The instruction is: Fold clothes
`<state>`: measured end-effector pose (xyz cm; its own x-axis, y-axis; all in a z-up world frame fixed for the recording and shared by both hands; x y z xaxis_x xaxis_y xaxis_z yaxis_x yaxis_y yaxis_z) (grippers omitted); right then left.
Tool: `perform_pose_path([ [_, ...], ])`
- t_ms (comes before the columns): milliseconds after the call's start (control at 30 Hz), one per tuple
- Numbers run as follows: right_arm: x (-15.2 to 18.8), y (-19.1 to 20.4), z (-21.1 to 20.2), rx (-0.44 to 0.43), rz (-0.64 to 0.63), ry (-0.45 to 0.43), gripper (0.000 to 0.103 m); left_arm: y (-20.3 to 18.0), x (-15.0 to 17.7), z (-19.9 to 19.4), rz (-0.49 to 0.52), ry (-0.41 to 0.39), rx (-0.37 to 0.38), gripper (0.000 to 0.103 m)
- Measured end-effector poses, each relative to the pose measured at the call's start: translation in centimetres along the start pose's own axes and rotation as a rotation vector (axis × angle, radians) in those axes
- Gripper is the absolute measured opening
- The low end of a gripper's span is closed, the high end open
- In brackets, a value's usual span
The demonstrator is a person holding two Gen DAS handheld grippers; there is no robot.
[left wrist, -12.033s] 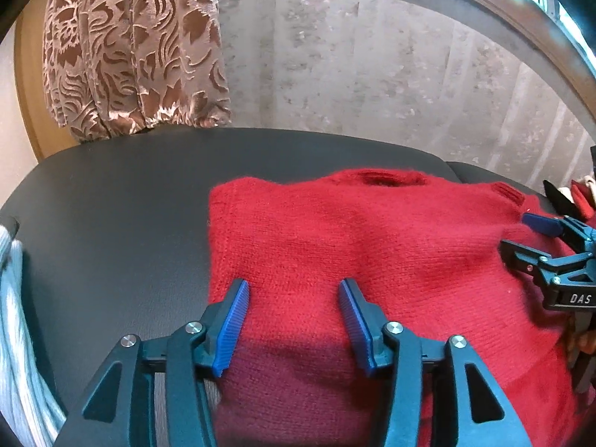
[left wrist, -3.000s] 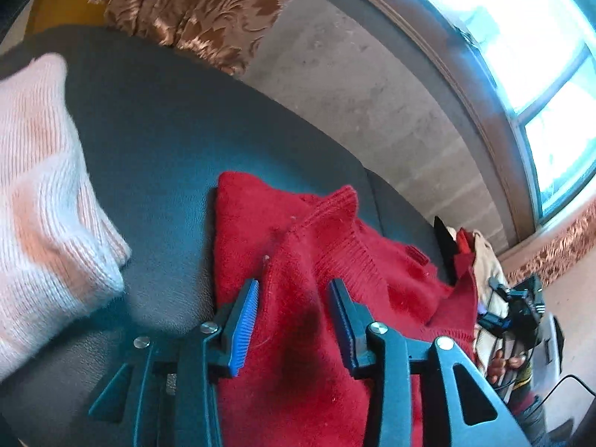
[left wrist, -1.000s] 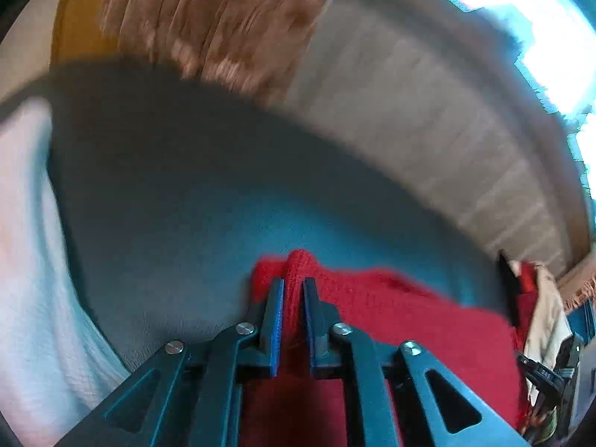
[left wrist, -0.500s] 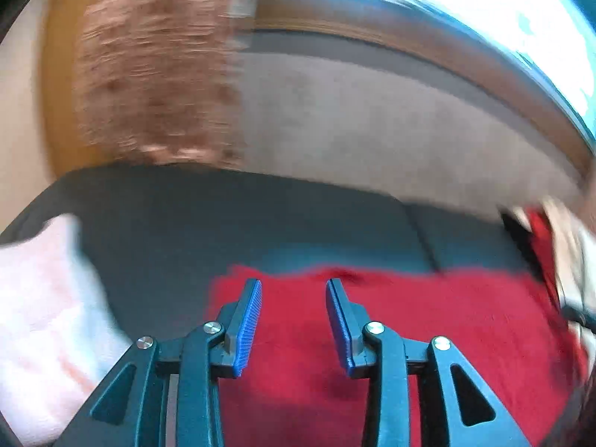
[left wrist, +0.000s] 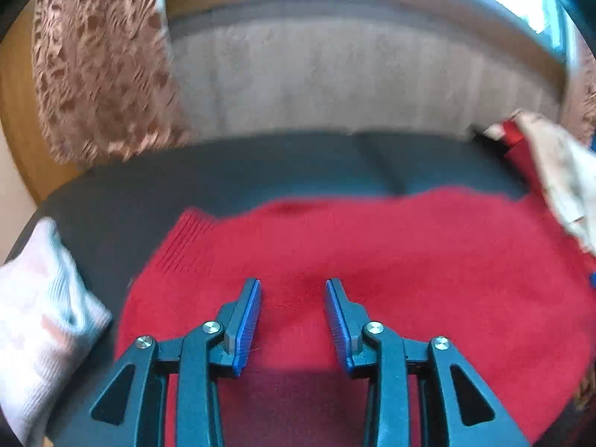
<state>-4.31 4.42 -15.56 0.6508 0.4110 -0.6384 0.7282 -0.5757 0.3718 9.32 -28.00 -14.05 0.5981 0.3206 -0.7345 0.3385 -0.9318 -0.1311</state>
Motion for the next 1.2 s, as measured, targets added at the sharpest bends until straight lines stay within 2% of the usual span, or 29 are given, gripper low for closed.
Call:
perform_pose_path([
  [33, 0.4, -0.7, -1.6, -0.026, 0.01, -0.006, 0.089, -1.9, -0.5, 0.2, 0.025, -0.007, 0.051, 0.037],
  [167, 2.5, -3.1, -3.5, -0.043, 0.033, 0.028, 0.091, -9.2, -2.1, 1.1, 0.116, -0.019, 0.247, 0.037],
  [233, 3.1, -3.7, -3.4, -0.054, 0.043, 0.031, 0.091, -12.2, -2.3, 2.2, 0.141, 0.0, 0.305, 0.037],
  [333, 2.8, -2.9, -2.8, -0.123, 0.039, 0.025, 0.091, -15.4, -2.7, 4.3, 0.18, 0.041, 0.371, 0.037],
  [500, 2.5, -0.7, -0.7, -0.25, -0.013, 0.067, 0.091, -17.8, -2.5, 7.4, 0.266, 0.122, 0.371, 0.037],
  [600, 2.5, -0.3, 0.2, -0.31, -0.022, 0.131, 0.092, -17.6, -1.7, 8.7, 0.292, 0.16, 0.351, 0.037],
  [700, 2.9, 0.5, 0.8, -0.36, -0.071, 0.247, 0.093, -17.6, -1.3, 9.2, 0.31, 0.153, 0.353, 0.038],
  [833, 2.3, -1.5, 0.4, -0.305, -0.07, 0.251, 0.095, -17.4, -1.0, 9.6, 0.273, 0.146, 0.37, 0.041],
  [967, 2.1, -1.0, 1.4, -0.343, -0.045, 0.251, 0.096, -17.4, -0.9, 9.8, 0.264, 0.139, 0.369, 0.041],
  [1100, 1.6, 0.8, 2.9, -0.384, -0.051, 0.275, 0.101, -17.5, -0.9, 9.9, 0.274, 0.136, 0.362, 0.042],
  [1200, 2.8, 2.5, 2.6, -0.488, -0.094, 0.404, 0.102, -17.6, -0.9, 10.2, 0.293, 0.135, 0.341, 0.042],
])
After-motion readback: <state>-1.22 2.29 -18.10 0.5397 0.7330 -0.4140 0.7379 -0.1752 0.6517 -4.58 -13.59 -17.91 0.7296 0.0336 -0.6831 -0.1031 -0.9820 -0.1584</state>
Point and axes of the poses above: each gripper's, at about its wrist camera, not at the fingertips, and z roughly the way its jaws point, y to its left, x to its underside, the point moved 7 cm from there along z, roughly the way its jaws point, and after that the axes turned 11 degrees about x, right-handed, at the moved point
